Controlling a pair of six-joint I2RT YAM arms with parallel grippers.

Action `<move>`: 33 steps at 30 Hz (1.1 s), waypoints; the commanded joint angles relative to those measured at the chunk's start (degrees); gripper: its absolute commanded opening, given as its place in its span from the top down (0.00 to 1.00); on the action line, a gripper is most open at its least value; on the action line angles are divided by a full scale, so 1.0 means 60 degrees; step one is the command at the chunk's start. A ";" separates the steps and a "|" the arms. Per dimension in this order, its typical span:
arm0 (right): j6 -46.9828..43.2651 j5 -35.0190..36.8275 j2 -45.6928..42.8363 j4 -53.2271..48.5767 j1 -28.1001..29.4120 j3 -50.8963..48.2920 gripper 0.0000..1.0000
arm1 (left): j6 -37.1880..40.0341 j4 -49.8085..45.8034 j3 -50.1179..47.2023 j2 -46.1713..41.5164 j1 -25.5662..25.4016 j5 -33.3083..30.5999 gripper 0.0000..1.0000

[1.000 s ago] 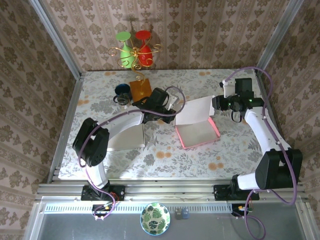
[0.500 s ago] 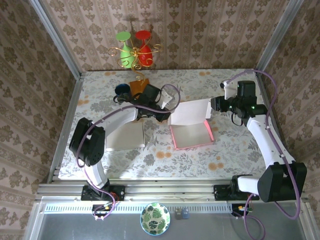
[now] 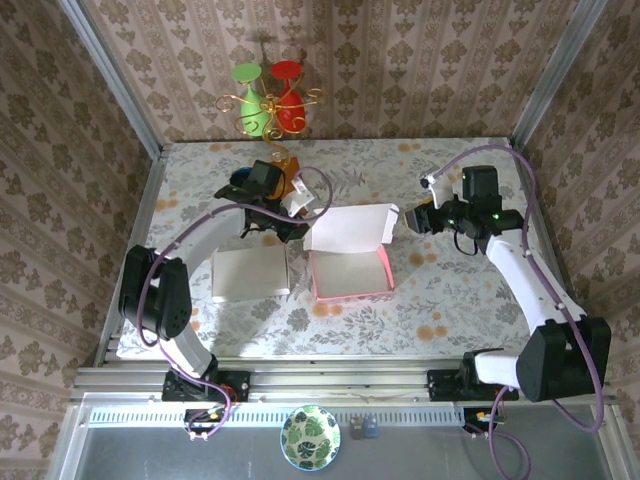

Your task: Fold the paper box

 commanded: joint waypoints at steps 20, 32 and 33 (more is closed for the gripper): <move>-0.1620 -0.0795 0.2860 -0.1563 0.0895 0.1483 0.50 | 0.0302 -0.0125 0.0094 0.0012 0.0482 0.0003 1.00; -0.1199 -0.0884 0.3388 -0.1592 0.1008 0.1864 0.69 | -0.0221 0.0206 0.0196 0.0203 0.0452 -0.0060 1.00; -0.1188 -0.0846 0.3400 -0.1551 0.1016 0.1884 0.69 | -0.0234 0.0215 0.0196 0.0215 0.0433 -0.0069 1.00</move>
